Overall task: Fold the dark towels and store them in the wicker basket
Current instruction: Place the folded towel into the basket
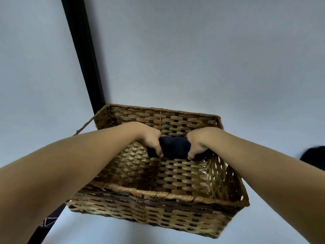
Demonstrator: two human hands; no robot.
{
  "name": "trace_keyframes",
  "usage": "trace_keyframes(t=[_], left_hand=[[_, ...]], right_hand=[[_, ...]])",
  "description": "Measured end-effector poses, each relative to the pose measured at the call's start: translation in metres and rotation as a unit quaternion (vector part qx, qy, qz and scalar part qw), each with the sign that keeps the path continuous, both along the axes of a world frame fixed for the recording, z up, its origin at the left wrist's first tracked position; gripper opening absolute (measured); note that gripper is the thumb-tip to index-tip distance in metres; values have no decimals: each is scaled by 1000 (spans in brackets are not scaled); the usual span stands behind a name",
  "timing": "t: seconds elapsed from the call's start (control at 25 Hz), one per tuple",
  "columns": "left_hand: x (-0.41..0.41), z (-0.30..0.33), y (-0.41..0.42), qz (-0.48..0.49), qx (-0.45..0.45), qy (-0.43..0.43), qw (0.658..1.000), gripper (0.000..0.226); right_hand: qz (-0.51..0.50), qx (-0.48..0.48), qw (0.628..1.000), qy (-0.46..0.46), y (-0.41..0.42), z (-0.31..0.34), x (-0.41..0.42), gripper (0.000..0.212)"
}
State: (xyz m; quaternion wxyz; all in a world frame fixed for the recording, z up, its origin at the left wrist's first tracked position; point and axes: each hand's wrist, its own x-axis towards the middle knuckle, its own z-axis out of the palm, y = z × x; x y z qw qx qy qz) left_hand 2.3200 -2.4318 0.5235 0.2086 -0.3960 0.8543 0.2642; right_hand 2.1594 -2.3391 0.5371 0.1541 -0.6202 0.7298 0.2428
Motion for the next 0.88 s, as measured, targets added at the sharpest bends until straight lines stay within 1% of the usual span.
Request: trace_keyframes(t=[0.08,0.16,0.2,0.32,0.44,0.56,0.68,0.72,0.76,0.8,0.88], left_hand=[[-5,-11,-9,10,1,15,1000,55],[-10,-25,-13,41,7,16,999,60],[-13,-33,-15,45,-6,9,999,58],[-18,-51,-13,37,-78,13,996,41],[-17,-54,-11,58,-121,37,990,48],[-12,-54,-6,77,-166,15,983,62],[-10,-52,-8,47,-142,20,988,69],[-9,-46,-9,28,-139,13,990,68],[-9,-38,-8,5,-156,1,988,65],[-10,-29,-6,-18,-192,-7,981,59],[-14,-19,-3,-47,-256,8,966,48]], right_hand=[[-5,19,1000,21,-8,-9,-2,66],[0,40,998,53,-16,-18,-1,69],[5,52,996,77,-20,-22,1,71],[35,71,982,169,-28,-31,8,77],[51,64,972,220,-32,-34,14,82],[48,47,975,210,-30,-25,14,83],[33,40,985,166,-27,-18,10,78],[30,44,985,161,-27,-18,9,77],[30,49,985,163,-26,-19,8,77],[33,53,984,167,-26,-21,7,76],[46,59,983,169,-29,-25,6,74]])
